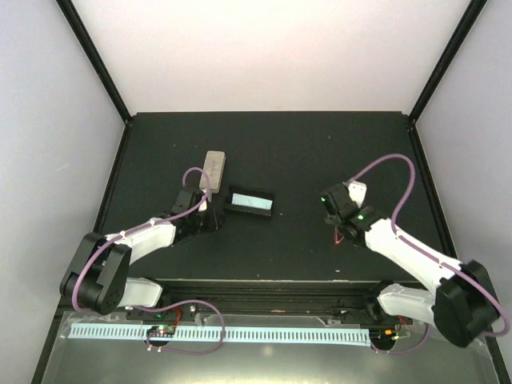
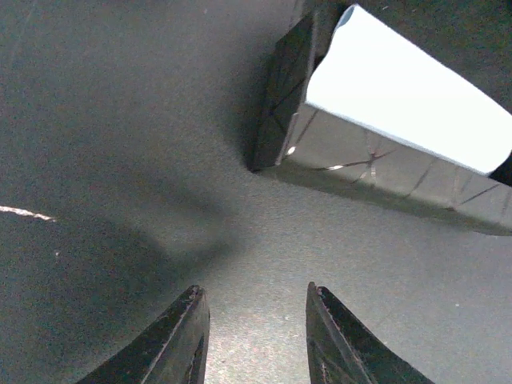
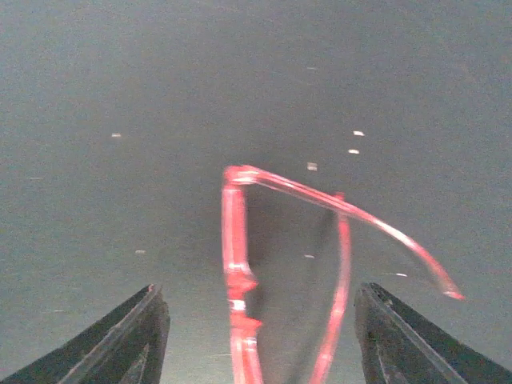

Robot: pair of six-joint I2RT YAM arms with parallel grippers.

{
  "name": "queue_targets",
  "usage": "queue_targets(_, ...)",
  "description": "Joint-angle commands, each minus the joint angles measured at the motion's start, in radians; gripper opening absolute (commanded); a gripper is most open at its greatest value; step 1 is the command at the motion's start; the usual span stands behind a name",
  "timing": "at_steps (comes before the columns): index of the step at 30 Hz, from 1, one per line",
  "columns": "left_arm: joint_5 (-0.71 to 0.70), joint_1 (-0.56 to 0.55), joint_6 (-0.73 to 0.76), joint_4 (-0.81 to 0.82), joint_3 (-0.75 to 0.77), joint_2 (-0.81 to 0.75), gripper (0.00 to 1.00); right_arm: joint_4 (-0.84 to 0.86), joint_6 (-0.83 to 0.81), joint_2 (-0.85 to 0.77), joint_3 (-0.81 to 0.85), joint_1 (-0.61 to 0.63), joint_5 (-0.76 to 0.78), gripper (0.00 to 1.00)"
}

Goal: Organize the sunglasses
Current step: Pick up the sunglasses from the center of the board.

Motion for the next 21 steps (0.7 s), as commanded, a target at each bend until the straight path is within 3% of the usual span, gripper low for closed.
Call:
queue_targets(1, -0.018, -0.013, -0.019, 0.025, -0.013, -0.06, 0.33, 0.021, 0.091, -0.128, -0.114, -0.077, 0.031, 0.62)
queue_targets(8, -0.006, -0.028, -0.033, 0.013, -0.04, -0.206, 0.36, 0.135, 0.058, -0.081, -0.202, -0.201, -0.152, 0.51)
queue_targets(14, 0.03, -0.035, -0.036, 0.013, -0.07, -0.334, 0.42, 0.192, 0.045, 0.0, -0.221, -0.229, -0.227, 0.34)
queue_targets(21, 0.056, -0.037, -0.04, 0.004, -0.076, -0.425, 0.46, 0.23, 0.059, 0.011, -0.261, -0.236, -0.286, 0.25)
